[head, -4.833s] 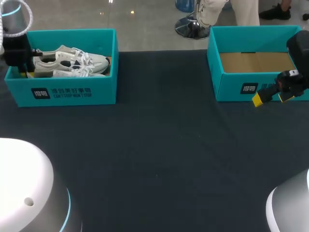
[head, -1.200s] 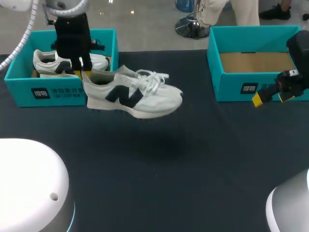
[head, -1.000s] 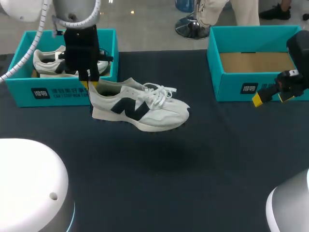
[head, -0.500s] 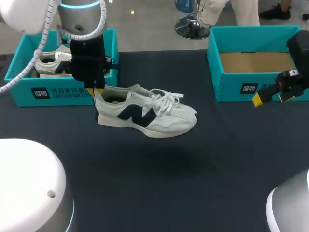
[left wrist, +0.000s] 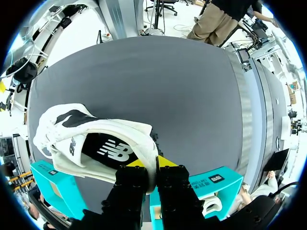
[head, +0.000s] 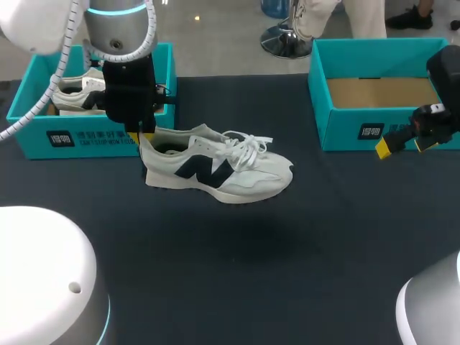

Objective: Take the shoe out of the shoebox, open the shoe tongue, remove and reinsert the insole, then place the shoe into the shoebox

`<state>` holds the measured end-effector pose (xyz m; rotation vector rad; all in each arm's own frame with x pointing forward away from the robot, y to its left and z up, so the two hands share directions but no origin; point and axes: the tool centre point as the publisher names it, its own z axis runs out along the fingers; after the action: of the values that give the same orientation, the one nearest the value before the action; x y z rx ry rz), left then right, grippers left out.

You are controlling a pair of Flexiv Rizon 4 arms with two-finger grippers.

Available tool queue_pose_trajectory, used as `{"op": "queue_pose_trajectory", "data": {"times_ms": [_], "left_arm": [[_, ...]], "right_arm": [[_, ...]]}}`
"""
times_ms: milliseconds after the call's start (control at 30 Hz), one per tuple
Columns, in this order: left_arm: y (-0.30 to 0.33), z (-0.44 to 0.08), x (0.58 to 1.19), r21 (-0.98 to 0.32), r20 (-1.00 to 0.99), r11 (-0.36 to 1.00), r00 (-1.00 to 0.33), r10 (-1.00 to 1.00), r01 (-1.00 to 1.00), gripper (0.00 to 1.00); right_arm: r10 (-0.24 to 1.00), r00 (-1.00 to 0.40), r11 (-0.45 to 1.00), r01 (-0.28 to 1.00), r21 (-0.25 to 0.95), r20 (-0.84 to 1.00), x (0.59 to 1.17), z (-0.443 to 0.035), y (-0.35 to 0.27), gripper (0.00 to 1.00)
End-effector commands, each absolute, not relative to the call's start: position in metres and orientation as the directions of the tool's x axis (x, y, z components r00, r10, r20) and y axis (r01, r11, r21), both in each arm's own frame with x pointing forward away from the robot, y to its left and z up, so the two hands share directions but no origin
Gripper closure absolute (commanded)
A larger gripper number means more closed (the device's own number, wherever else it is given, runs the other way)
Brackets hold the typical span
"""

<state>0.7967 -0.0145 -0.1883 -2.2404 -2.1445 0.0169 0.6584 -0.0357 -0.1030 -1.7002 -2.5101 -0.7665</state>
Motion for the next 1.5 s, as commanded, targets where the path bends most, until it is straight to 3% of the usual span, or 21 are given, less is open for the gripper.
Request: {"op": "queue_pose_trajectory", "data": {"times_ms": [33, 600, 1500], "left_arm": [[-0.015, -0.19, 0.794, -0.032, 0.028, -0.02, 0.021, 0.999, 0.999, 1.0], [-0.035, -0.211, 0.778, -0.059, 0.038, 0.023, -0.02, 0.999, 0.998, 1.0], [-0.049, -0.313, 0.781, -0.024, 0.051, -0.139, 0.14, 0.989, 0.99, 1.0]], "right_arm": [[0.869, -0.408, 0.291, 0.879, 0.378, 0.279, 0.663, -0.102, -0.034, 0.0], [0.869, -0.408, 0.291, 0.879, 0.378, 0.279, 0.663, -0.102, -0.034, 0.0], [0.869, -0.408, 0.291, 0.879, 0.378, 0.279, 0.663, -0.102, -0.034, 0.0]]}}
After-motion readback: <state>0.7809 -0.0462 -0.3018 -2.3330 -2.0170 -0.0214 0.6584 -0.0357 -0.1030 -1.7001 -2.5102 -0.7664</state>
